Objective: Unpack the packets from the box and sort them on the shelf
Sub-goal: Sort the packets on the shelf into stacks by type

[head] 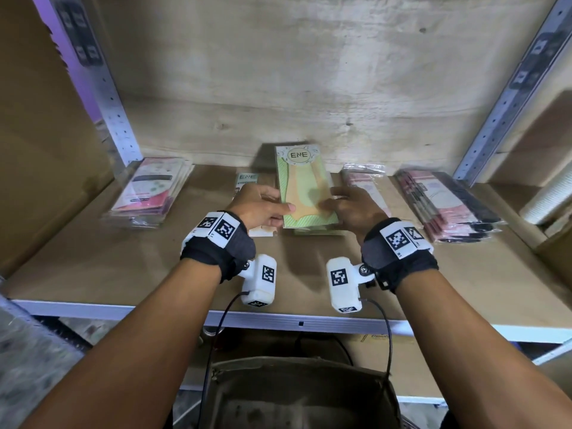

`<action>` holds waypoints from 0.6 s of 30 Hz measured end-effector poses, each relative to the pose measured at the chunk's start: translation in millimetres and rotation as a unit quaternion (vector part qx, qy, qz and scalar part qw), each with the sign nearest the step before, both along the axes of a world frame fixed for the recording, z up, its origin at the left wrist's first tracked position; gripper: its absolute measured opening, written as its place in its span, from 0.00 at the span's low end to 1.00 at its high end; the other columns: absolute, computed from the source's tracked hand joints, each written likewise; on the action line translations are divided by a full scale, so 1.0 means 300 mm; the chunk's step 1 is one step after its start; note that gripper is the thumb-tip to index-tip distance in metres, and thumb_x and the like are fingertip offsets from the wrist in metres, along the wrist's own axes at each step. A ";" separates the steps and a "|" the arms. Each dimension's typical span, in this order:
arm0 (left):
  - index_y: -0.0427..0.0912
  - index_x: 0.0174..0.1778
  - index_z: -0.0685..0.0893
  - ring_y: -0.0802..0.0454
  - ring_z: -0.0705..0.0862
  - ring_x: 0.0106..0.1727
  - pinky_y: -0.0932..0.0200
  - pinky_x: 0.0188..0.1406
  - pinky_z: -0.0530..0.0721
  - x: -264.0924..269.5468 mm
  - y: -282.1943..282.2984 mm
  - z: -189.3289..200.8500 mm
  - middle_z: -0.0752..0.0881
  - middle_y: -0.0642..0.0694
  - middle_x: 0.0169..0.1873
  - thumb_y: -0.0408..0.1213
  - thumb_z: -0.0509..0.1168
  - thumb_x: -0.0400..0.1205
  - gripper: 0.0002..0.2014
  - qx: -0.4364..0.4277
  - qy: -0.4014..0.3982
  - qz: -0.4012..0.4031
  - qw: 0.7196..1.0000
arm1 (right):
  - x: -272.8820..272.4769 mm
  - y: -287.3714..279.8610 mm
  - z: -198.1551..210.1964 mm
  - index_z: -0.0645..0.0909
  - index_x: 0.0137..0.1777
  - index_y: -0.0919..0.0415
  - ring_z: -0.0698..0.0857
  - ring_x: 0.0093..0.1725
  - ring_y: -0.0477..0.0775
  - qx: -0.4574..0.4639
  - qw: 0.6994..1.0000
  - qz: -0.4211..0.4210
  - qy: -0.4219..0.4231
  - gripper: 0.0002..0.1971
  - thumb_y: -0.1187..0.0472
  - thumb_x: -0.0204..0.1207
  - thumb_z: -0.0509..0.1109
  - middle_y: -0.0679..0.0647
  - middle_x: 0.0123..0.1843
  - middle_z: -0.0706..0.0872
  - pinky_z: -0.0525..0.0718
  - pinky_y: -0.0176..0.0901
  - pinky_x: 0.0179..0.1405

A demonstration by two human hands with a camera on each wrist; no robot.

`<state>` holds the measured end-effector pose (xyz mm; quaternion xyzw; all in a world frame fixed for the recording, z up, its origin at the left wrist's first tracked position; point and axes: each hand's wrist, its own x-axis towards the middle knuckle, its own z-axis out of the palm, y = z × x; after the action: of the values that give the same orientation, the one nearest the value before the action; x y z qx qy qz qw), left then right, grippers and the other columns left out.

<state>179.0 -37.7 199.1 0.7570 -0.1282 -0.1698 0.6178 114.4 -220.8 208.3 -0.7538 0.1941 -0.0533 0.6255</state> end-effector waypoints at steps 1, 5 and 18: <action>0.31 0.60 0.82 0.53 0.89 0.36 0.65 0.32 0.89 0.008 -0.011 0.001 0.88 0.36 0.51 0.27 0.77 0.75 0.19 0.002 0.000 0.015 1.000 | 0.011 -0.006 0.008 0.74 0.74 0.66 0.88 0.53 0.58 -0.023 1.000 0.003 0.012 0.28 0.68 0.74 0.77 0.59 0.57 0.87 0.91 0.50 0.43; 0.25 0.66 0.78 0.48 0.89 0.38 0.64 0.31 0.89 0.039 -0.058 0.004 0.87 0.32 0.53 0.26 0.77 0.73 0.26 0.013 -0.005 0.054 0.998 | 0.044 -0.018 0.031 0.75 0.75 0.64 0.88 0.44 0.56 -0.145 0.989 -0.019 0.035 0.33 0.67 0.70 0.80 0.56 0.52 0.86 0.91 0.51 0.46; 0.30 0.57 0.87 0.45 0.93 0.43 0.49 0.56 0.89 0.086 -0.153 -0.037 0.92 0.37 0.43 0.35 0.83 0.68 0.24 0.154 -0.051 0.055 0.985 | 0.045 -0.034 0.032 0.80 0.68 0.64 0.82 0.66 0.61 -0.344 0.930 -0.057 0.119 0.29 0.61 0.67 0.82 0.61 0.67 0.82 0.84 0.50 0.65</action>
<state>204.8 -83.4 188.0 0.8565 -0.0895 -0.1145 0.4952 127.8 -231.0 218.0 -0.9112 0.2799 -0.0626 0.2957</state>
